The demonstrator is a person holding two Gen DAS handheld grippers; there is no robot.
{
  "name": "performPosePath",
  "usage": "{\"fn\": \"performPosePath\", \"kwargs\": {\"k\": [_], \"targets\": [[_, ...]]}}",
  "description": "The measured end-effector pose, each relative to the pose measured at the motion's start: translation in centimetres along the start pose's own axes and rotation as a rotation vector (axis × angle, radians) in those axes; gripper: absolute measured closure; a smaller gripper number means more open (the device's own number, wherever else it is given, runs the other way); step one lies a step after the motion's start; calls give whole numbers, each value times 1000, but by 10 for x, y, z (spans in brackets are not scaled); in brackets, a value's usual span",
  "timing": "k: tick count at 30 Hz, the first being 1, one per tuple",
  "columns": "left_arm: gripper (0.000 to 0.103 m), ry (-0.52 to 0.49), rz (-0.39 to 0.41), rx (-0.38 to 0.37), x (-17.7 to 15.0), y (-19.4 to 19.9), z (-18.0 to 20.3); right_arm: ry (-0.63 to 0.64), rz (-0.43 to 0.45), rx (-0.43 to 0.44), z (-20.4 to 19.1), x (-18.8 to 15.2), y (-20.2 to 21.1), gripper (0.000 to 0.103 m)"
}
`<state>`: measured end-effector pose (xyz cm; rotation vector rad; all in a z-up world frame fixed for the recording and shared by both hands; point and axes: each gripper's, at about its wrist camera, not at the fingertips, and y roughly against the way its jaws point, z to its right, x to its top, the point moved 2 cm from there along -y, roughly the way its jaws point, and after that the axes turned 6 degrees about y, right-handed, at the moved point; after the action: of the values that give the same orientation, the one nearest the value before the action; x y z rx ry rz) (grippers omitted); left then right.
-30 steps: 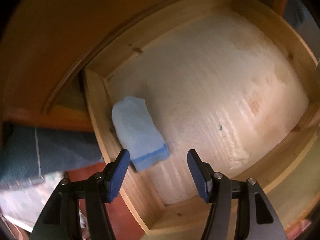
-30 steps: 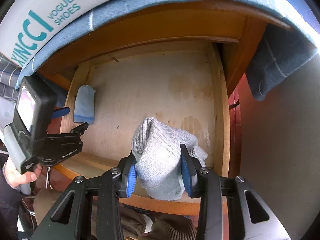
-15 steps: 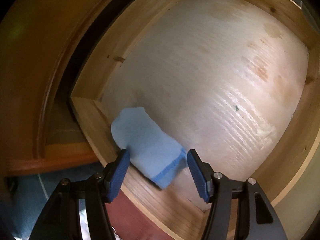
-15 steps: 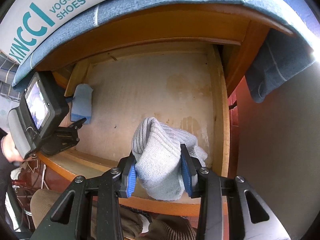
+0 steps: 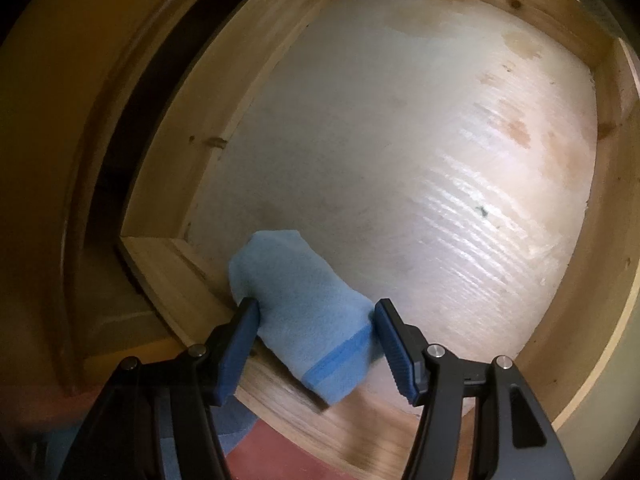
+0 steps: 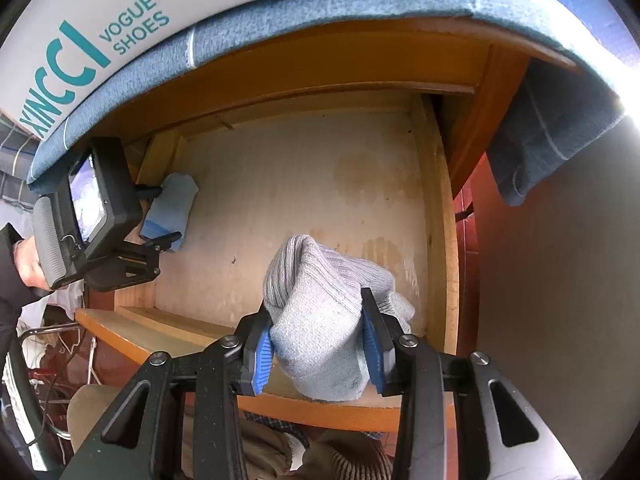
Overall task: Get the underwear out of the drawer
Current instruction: 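Grasp the light blue sock with the left gripper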
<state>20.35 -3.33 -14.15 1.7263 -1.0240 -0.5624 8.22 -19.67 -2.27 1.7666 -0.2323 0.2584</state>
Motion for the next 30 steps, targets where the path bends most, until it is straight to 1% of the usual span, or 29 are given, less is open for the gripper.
{"fn": "performPosePath", "kwargs": {"k": [3,5,9,12,15,20,25,28,29,30], "targets": [[42,13,14,-24,1,-2,-7,-22,0,13,4,-1,1,68],[42,16,13,-26,2,-6,-11,-26,4,13,6,-1,2,68],[42,66,11,-59,3,-10,-20,-13,0,5,3,1,4,68],[42,101,-9,-78,3,-13,-23,-13,3,6,1,1,5,68],[42,140,-49,-108,9,-15,-26,-12,2,6,0,1,5,67],[42,191,-108,-213,17,-8,-25,-12,2,13,0,2,5,67],[42,186,-135,-234,17,-8,-19,-16,7,28,2,2,6,67],[39,227,-135,-237,15,-8,-17,-17,8,39,3,2,6,67],[36,239,-140,-235,14,-8,-17,-17,8,41,4,2,6,67],[31,239,-144,-230,13,-12,-9,-17,9,45,4,2,6,67]]}}
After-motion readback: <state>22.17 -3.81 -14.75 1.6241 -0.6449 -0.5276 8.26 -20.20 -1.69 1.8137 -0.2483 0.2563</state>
